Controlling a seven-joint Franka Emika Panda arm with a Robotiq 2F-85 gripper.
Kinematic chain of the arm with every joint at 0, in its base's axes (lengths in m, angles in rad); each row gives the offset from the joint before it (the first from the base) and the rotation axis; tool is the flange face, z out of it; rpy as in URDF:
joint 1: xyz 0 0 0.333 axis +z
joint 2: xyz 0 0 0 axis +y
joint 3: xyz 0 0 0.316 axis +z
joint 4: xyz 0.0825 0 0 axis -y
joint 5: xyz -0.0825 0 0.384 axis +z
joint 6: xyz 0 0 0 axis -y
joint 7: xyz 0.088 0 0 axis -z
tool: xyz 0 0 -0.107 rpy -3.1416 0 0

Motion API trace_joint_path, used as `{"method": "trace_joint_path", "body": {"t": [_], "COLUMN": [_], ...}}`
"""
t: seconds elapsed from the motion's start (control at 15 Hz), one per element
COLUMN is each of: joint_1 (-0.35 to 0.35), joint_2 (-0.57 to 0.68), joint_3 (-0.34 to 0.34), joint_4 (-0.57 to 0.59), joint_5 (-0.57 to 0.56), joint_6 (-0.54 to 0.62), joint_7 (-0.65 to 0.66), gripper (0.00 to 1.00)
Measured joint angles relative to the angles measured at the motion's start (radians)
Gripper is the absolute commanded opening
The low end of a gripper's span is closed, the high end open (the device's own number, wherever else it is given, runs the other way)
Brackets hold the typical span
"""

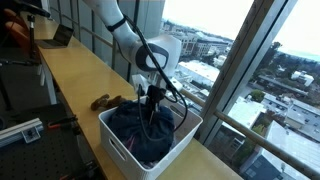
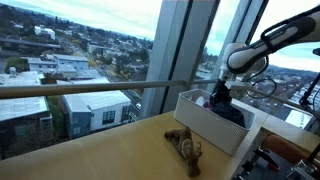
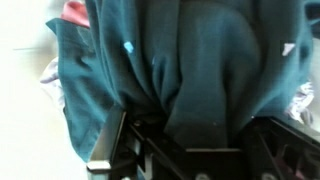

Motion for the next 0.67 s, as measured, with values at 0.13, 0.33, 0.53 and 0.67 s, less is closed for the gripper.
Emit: {"method": "trace_joint_path", "body": {"t": [0.13, 0.33, 0.53, 0.67], "joint_1": [0.0, 0.002, 0.011, 0.023], "joint_2": [-0.068, -0.181, -0.293, -0.358], "joint_3": [0.011, 0.036, 0.072, 0.102], "joint_4": [-0.007, -0.003, 0.017, 0.038], "joint_5": [0.0, 0.0, 0.0, 0.002], "joint_6": [-0.027, -0.072, -0.114, -0.141], "joint_7": [0.0, 0.0, 0.001, 0.002], "gripper": [0.0, 0.0, 0.0, 0.0]}}
